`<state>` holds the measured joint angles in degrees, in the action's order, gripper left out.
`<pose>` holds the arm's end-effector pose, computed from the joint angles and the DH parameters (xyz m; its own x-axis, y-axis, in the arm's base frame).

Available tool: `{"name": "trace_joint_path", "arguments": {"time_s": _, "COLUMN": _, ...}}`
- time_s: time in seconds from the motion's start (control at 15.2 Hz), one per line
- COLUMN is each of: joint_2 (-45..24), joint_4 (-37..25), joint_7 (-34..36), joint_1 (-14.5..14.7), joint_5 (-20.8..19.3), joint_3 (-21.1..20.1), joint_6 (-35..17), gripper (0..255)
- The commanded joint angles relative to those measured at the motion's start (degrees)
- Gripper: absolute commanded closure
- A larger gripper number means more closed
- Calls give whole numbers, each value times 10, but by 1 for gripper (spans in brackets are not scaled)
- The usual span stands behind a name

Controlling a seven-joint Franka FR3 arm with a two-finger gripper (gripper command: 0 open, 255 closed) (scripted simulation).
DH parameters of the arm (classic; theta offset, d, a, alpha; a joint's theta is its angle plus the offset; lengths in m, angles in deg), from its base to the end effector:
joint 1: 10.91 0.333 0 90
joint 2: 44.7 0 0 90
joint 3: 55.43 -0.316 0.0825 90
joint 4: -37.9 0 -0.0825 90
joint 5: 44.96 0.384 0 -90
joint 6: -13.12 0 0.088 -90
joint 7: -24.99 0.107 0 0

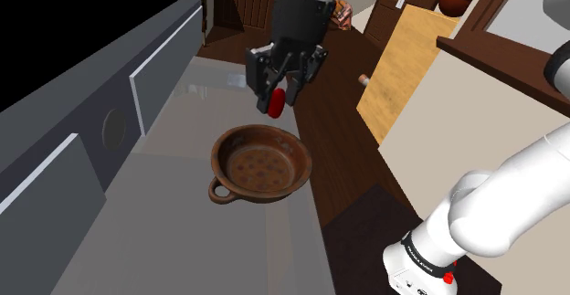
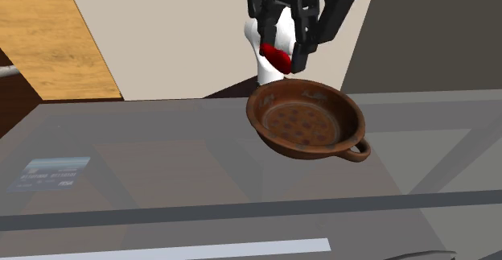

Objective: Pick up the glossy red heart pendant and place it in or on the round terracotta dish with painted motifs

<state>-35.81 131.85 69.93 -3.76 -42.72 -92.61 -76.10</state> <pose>0.3458 0.3819 0.6553 0.9976 -0.0128 0.0676 -0.0135 -0.9999 0.0095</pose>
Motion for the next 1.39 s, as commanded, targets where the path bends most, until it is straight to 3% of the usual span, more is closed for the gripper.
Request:
{"name": "trace_joint_path", "arguments": {"time_s": 0.0, "joint_2": -3, "joint_4": -6, "joint_7": 32, "joint_1": 12, "joint_5": -1, "joint_3": -19, "joint_6": 3, "gripper": 255}}
{"name": "trace_joint_path", "arguments": {"time_s": 0.99, "joint_2": 23, "joint_4": 124, "joint_7": 38, "joint_1": 21, "joint_5": 16, "joint_3": -24, "joint_6": -106, "gripper": 255}}
{"name": "trace_joint_path", "arguments": {"time_s": 1.32, "joint_2": 23, "joint_4": 126, "joint_7": 38, "joint_1": 21, "joint_5": 16, "joint_3": -25, "joint_6": -107, "gripper": 255}}
